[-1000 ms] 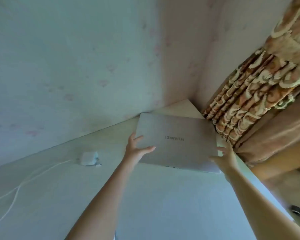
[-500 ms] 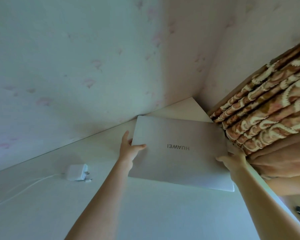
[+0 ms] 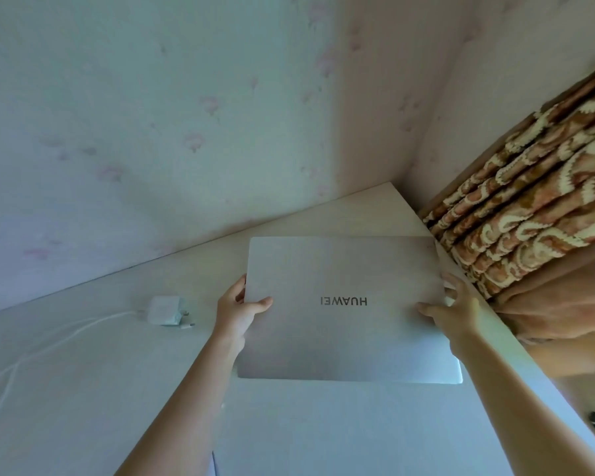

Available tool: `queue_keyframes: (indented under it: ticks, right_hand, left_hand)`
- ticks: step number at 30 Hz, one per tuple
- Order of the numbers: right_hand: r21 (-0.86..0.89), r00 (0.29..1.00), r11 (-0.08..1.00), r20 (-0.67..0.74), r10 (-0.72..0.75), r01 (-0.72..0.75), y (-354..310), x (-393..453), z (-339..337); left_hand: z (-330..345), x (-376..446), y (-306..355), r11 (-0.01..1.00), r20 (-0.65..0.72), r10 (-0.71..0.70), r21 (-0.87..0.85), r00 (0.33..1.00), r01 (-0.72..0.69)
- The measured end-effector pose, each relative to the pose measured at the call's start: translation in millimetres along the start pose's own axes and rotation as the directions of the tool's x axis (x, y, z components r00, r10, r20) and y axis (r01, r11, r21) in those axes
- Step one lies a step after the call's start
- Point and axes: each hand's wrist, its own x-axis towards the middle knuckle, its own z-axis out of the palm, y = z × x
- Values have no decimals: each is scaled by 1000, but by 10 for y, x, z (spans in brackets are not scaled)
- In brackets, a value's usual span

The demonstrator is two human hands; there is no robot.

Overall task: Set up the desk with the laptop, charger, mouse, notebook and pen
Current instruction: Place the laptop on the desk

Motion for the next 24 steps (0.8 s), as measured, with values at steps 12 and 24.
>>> queue_keyframes:
  ticks: [12, 24]
  right_hand:
    - [31, 972, 998, 228, -53, 47, -53, -1183, 107]
    - [-65, 869, 993, 492, -56, 101, 149, -2728, 801]
  left_hand:
    - [-990, -1408, 7, 998, -179, 38, -51, 983, -48]
    - [-2576, -2885, -331, 995, -420, 33, -76, 907, -72]
